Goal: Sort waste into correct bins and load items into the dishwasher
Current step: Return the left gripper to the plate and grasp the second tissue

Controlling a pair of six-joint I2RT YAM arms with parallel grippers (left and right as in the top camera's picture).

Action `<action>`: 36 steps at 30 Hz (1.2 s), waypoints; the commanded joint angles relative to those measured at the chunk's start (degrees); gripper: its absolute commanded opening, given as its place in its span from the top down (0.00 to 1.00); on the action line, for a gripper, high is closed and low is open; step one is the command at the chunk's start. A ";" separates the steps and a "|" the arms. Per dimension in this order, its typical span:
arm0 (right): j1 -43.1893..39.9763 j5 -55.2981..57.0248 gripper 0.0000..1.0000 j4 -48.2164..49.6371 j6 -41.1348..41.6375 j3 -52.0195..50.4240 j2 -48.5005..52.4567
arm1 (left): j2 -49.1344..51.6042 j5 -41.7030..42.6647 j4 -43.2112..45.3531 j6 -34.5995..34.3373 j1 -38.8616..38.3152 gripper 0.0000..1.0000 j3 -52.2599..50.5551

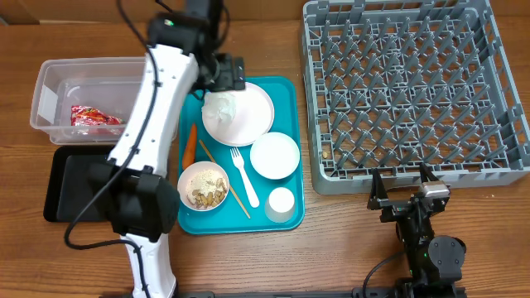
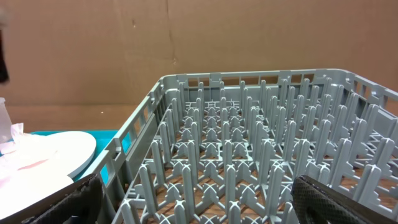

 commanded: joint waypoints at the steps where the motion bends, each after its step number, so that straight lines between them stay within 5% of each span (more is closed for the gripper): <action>1: -0.11 0.04 0.00 0.44 -0.22 -0.59 -0.57 | -0.90 -2.67 3.61 -1.70 -0.76 0.00 -4.98; 20: -0.11 0.04 0.00 0.44 -0.22 -0.59 -0.57 | -0.90 -2.45 29.11 -1.95 -1.03 0.04 -23.85; 36: -0.11 0.04 0.00 0.44 -0.22 -0.59 -0.57 | -0.90 -2.49 37.33 -5.40 -1.03 0.13 -32.54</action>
